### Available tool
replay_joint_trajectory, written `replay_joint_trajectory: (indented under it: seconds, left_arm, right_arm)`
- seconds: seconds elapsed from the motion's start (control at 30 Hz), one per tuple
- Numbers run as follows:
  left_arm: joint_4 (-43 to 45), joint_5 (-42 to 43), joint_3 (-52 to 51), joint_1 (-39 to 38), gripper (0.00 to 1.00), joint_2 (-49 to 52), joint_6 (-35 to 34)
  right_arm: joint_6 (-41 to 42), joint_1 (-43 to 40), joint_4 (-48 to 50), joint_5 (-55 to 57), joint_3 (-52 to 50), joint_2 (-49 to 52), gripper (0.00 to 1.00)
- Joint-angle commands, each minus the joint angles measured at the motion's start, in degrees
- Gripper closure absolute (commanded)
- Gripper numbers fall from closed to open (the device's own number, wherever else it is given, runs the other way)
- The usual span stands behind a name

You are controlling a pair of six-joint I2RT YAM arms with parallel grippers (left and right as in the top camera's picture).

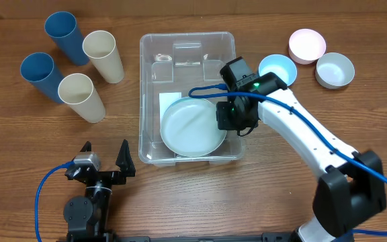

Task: Pack container
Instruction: 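Carry the grey plate into the bin and lower it onto the stack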

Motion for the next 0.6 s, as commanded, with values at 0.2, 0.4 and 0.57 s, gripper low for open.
replay_joint_trajectory:
  seconds: [0.2,0.4,0.57]
  left_arm:
    - [-0.15,-0.44,-0.2,0.37,0.0,-0.22,-0.74]
    - [-0.15,-0.44,-0.2,0.37,0.0,-0.22,-0.74]
    - [-0.15,-0.42,-0.2,0.37,0.0,-0.22,-0.76]
  right_arm:
    - [-1.29,0.42,6.1,1.05,-0.17,1.64,0.96]
    - [-1.27,0.42,7.91,2.71,-0.17,1.66,0.96]
    - [-1.27,0.42,9.27,2.71,-0.2,1.77,0.96]
